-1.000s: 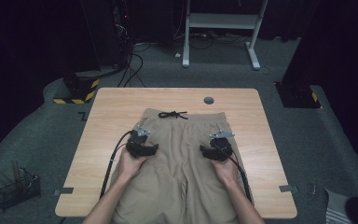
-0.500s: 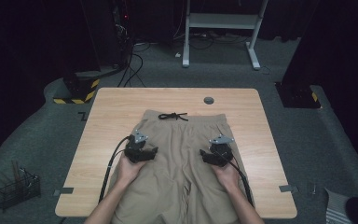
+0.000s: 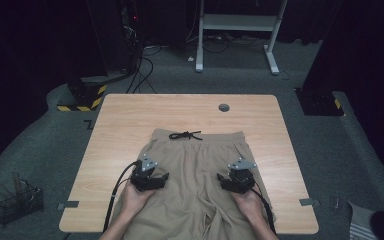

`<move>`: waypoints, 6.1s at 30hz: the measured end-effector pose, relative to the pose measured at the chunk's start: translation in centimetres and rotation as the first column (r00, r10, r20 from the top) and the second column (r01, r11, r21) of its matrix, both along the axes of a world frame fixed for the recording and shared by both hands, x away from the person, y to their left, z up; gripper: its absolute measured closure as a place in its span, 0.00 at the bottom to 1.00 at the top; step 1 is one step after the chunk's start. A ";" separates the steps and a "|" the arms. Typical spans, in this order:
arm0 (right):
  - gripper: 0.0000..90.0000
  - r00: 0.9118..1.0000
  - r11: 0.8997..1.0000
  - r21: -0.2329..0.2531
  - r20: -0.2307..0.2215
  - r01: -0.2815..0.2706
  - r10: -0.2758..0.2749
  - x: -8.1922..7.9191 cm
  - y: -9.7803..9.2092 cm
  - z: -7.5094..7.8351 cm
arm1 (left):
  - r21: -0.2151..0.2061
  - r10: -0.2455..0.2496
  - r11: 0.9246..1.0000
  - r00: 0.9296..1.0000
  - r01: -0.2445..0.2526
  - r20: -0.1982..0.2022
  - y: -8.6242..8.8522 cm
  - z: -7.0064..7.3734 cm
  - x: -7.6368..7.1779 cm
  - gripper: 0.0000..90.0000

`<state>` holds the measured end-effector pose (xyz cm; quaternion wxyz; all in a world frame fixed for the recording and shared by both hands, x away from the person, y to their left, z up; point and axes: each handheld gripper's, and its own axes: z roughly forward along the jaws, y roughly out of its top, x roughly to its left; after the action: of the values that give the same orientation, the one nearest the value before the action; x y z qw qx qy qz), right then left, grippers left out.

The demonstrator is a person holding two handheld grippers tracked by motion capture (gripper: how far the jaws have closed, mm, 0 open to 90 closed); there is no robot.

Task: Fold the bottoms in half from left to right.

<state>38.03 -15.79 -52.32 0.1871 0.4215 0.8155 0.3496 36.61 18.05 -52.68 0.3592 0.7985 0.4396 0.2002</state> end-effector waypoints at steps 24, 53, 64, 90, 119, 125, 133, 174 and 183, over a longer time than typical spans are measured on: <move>0.44 1.000 0.999 0.036 0.026 -0.014 0.013 4.6 2.8 2.4 | 0.010 0.131 0.991 0.991 -0.131 0.001 1.7 3.9 5.7 0.30; 0.33 0.999 0.999 -0.007 -0.004 -0.032 0.032 7.0 4.5 -0.1 | 0.034 0.111 0.993 0.990 -0.109 -0.083 2.6 1.2 8.9 0.67; 0.33 1.000 1.000 -0.006 -0.005 -0.030 0.030 7.0 4.5 -0.1 | 0.006 0.087 0.996 0.989 -0.087 -0.116 3.4 1.3 9.1 0.91; 0.33 1.000 1.000 -0.013 0.000 -0.011 0.011 7.0 4.9 -0.1 | -0.124 -0.052 0.991 0.999 0.050 -0.012 2.5 7.2 8.0 0.98; 0.34 0.999 0.999 -0.013 0.000 -0.036 0.036 8.3 9.9 -0.1 | -0.283 -0.142 0.947 0.989 0.149 0.047 -0.1 10.6 9.1 0.98; 0.34 0.999 0.999 -0.014 0.000 -0.048 0.048 8.6 10.8 -0.1 | -0.299 -0.167 0.939 0.985 0.170 0.036 -2.2 10.2 10.1 0.98; 0.40 0.997 0.997 0.006 0.005 -0.081 0.081 7.3 8.9 1.3 | -0.325 -0.167 0.931 0.986 0.167 0.030 -2.9 9.5 10.7 0.98; 0.34 0.999 0.999 -0.007 -0.007 -0.037 0.037 6.9 2.3 0.0 | -0.246 -0.281 0.929 0.960 0.277 0.020 -9.7 10.1 12.2 0.98; 0.34 0.999 0.999 -0.007 -0.007 -0.035 0.035 6.9 2.3 0.0 | -0.239 -0.315 0.924 0.949 0.298 -0.034 -12.9 7.4 13.1 0.97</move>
<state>44.91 -13.50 -52.34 0.1795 0.4075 0.8248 0.3485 49.67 5.17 -45.32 0.4605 0.8168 0.3422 0.0605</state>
